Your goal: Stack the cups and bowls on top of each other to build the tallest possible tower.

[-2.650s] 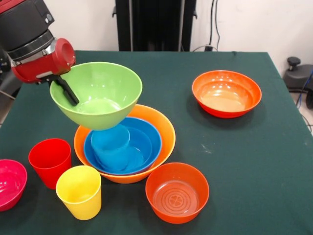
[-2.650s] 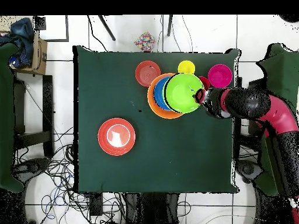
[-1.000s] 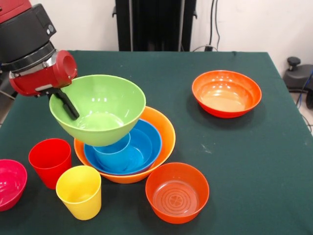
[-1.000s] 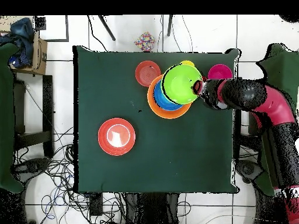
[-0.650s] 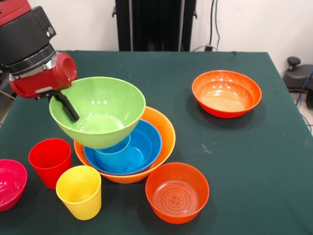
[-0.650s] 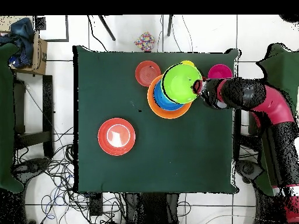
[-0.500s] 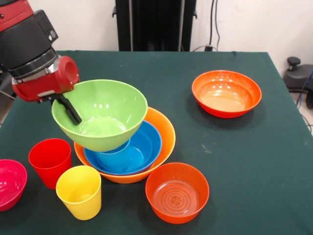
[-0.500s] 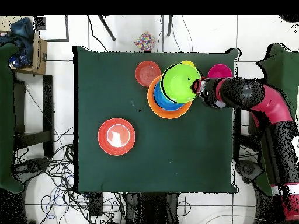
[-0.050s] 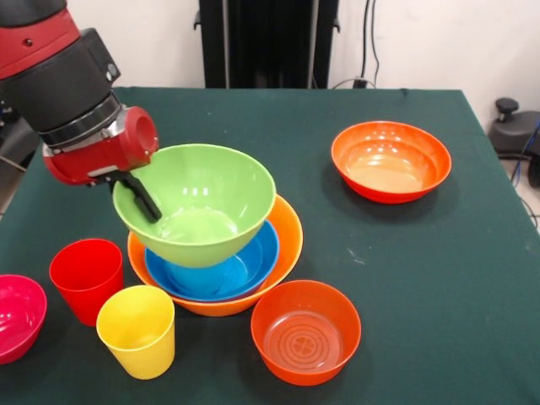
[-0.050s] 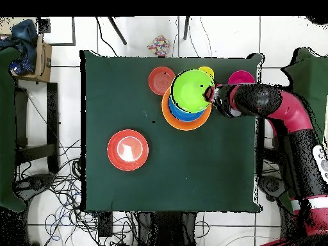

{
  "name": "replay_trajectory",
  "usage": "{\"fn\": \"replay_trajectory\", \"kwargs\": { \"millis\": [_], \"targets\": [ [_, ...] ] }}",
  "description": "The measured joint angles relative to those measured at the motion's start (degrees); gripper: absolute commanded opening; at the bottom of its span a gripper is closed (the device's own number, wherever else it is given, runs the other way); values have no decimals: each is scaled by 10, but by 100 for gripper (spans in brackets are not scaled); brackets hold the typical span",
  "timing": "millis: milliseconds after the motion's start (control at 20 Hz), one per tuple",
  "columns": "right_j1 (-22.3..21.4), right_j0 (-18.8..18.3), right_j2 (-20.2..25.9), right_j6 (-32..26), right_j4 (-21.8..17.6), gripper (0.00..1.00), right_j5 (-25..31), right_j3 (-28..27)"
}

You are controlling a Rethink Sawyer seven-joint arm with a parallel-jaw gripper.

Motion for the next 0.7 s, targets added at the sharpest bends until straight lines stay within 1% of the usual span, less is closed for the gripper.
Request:
{"fn": "replay_trajectory", "kwargs": {
  "millis": [300,350,700],
  "targets": [
    [0,4,0,0,0,0,0,0],
    [0,4,0,0,0,100,0,0],
    [0,4,0,0,0,100,0,0]
  ]
}}
